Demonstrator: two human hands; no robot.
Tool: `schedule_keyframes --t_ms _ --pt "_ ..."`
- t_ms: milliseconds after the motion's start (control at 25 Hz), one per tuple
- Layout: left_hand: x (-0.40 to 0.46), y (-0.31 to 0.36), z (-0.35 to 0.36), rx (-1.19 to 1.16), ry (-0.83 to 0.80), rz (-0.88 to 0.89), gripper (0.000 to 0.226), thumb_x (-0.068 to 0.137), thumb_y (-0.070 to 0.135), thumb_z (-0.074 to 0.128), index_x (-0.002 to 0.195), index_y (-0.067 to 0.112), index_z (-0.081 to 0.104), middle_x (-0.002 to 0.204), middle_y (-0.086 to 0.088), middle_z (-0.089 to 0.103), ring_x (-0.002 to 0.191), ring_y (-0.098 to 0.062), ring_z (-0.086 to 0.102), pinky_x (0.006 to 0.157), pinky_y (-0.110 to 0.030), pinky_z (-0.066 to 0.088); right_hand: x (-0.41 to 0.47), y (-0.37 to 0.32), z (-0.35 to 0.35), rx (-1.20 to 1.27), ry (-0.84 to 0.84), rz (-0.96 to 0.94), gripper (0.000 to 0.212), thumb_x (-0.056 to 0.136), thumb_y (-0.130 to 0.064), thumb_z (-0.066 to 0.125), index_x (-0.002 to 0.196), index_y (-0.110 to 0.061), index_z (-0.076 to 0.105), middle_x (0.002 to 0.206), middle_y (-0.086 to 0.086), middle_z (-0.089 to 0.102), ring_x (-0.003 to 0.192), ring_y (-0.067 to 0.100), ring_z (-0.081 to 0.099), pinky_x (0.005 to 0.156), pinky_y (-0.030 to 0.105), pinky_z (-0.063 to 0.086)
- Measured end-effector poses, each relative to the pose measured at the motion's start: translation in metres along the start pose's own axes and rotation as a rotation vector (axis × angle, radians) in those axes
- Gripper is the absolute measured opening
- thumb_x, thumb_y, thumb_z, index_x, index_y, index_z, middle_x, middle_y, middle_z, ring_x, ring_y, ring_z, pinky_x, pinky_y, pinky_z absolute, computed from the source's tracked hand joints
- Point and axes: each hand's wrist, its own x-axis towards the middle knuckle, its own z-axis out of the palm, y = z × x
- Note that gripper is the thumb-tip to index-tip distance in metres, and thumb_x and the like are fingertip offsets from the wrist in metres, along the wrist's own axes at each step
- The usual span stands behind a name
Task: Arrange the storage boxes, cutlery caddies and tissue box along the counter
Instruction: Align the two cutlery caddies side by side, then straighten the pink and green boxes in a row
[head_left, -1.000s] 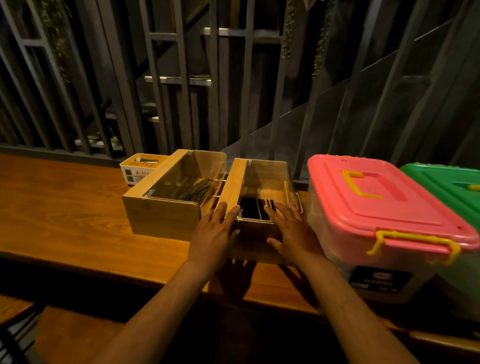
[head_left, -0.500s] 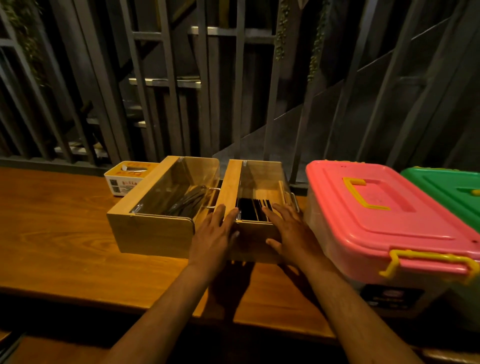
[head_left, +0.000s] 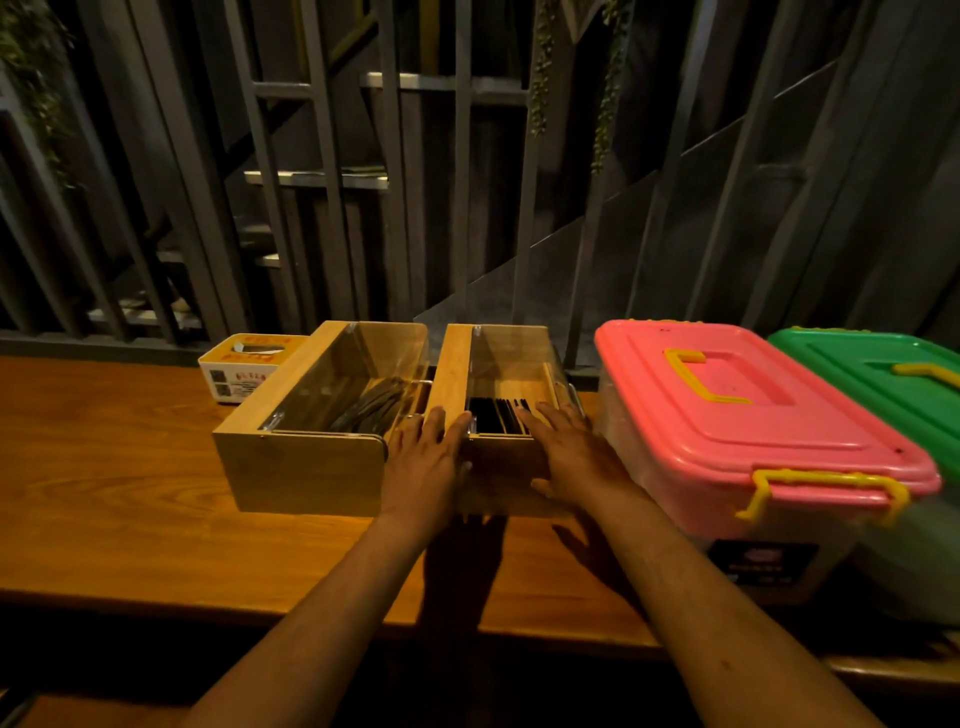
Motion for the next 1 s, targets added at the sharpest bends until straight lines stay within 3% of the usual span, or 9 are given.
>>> schedule_keyframes --t_ms 120,280,400,480,640,840,920,1000 --pt "-0.008 0.011 -0.017 -0.013 0.029 -0.001 0.062 0.095 0.038 0.051 0.15 0.03 0.024 0.151 -0.007 0.037 0.14 -0.03 0.029 0.114 -0.047 0.025 -0.011 -0.011 -0.016 0.048 0.014 0.02 0.093 0.082 -0.023 0.071 0.153 -0.03 0.011 0.162 0.004 0.01 0.148 0.029 0.007 0.119 0.045 0.016" --pt "-0.022 0.045 -0.049 -0.096 0.114 0.054 0.052 0.093 0.027 0.055 0.143 0.03 0.041 0.141 -0.001 0.05 0.132 -0.023 0.04 0.109 -0.043 0.031 -0.039 -0.017 -0.058 0.167 0.235 -0.04 0.062 0.086 -0.013 0.061 0.143 -0.027 0.041 0.15 0.002 0.039 0.137 0.025 0.035 0.107 0.04 0.036" --pt "-0.031 0.076 -0.073 -0.151 0.148 0.098 0.051 0.09 0.023 0.058 0.139 0.029 0.046 0.135 0.001 0.055 0.127 -0.022 0.046 0.106 -0.043 0.037 -0.064 -0.002 -0.096 0.23 0.447 -0.021 0.042 0.09 -0.019 0.058 0.131 -0.025 0.056 0.135 0.001 0.055 0.122 0.023 0.052 0.094 0.035 0.044" --pt "-0.037 0.101 -0.085 -0.19 0.173 0.126 0.046 0.091 0.024 0.056 0.136 0.029 0.05 0.133 0.001 0.057 0.124 -0.022 0.049 0.101 -0.04 0.042 -0.084 0.031 -0.111 0.224 0.493 0.032 0.037 0.091 -0.026 0.058 0.128 -0.024 0.06 0.133 0.001 0.058 0.12 0.025 0.054 0.095 0.036 0.043" --pt "-0.05 0.163 -0.092 -0.275 0.235 0.158 0.041 0.095 0.041 0.047 0.134 0.029 0.052 0.13 0.0 0.058 0.121 -0.022 0.051 0.094 -0.038 0.046 -0.128 0.109 -0.112 0.274 0.41 0.145 0.04 0.087 -0.042 0.062 0.123 -0.024 0.064 0.13 0.004 0.062 0.118 0.025 0.057 0.098 0.039 0.045" --pt "-0.056 0.251 -0.074 -0.137 0.094 0.124 0.058 0.095 0.058 0.032 0.147 0.034 0.032 0.153 -0.008 0.037 0.142 -0.028 0.027 0.115 -0.043 0.026 -0.17 0.168 -0.104 0.1 0.273 0.062 0.081 0.07 -0.083 0.045 0.136 -0.036 0.05 0.146 -0.001 0.047 0.135 0.023 0.039 0.112 0.049 0.029" --pt "-0.054 0.263 -0.072 -0.113 0.108 0.085 0.057 0.095 0.06 0.031 0.146 0.034 0.033 0.152 -0.008 0.036 0.142 -0.03 0.024 0.115 -0.047 0.028 -0.175 0.19 -0.108 0.079 0.262 0.031 0.088 0.065 -0.08 0.053 0.142 -0.039 0.039 0.151 -0.001 0.039 0.138 0.025 0.034 0.113 0.05 0.028" --pt "-0.058 0.268 -0.065 -0.096 0.179 0.099 0.056 0.095 0.061 0.029 0.141 0.03 0.04 0.145 -0.008 0.042 0.136 -0.028 0.028 0.11 -0.048 0.035 -0.177 0.206 -0.103 0.03 0.264 -0.033 0.087 0.07 -0.06 0.068 0.146 -0.037 0.033 0.154 0.001 0.035 0.139 0.026 0.031 0.113 0.048 0.027"
